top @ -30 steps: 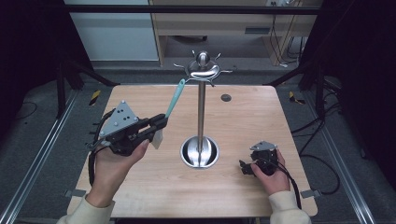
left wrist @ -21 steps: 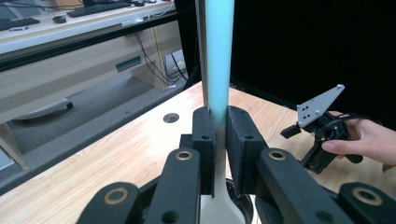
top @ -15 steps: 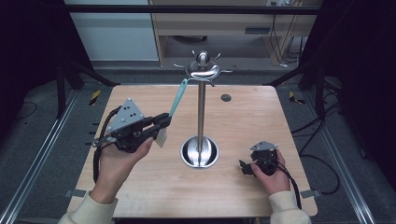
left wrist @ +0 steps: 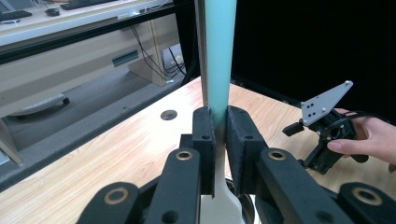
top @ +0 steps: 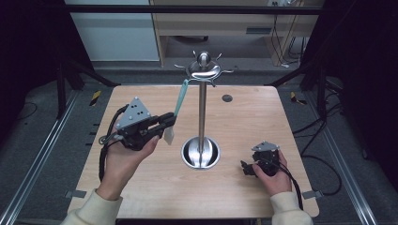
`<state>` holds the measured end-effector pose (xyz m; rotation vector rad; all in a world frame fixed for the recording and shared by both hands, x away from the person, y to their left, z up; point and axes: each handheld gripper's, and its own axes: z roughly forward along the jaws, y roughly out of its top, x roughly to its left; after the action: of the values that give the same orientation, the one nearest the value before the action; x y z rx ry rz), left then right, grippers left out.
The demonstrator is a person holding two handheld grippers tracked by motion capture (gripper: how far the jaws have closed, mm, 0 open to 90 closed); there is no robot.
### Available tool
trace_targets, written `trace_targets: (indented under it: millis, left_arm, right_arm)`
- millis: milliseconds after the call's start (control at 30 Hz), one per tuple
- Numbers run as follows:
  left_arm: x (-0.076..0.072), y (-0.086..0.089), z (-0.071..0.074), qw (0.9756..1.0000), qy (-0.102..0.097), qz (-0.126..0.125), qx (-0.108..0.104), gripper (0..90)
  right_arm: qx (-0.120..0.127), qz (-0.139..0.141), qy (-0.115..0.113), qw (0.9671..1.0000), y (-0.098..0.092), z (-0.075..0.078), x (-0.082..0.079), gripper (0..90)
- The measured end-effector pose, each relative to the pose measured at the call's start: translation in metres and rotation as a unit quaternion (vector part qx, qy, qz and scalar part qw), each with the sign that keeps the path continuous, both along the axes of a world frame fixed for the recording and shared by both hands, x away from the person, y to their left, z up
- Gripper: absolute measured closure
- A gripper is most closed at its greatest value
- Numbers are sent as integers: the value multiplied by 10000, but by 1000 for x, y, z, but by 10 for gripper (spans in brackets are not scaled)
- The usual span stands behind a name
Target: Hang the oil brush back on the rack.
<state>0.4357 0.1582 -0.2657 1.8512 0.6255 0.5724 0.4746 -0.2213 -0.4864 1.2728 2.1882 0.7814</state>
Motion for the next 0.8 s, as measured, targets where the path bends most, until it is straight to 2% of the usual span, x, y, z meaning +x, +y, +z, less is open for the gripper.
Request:
trace_targets:
  millis: [800]
  left_arm:
    - [7, -8, -2, 10000, 37, -13, 44, 821]
  right_arm:
    - [10, -2, -8, 10000, 0, 0, 0, 79]
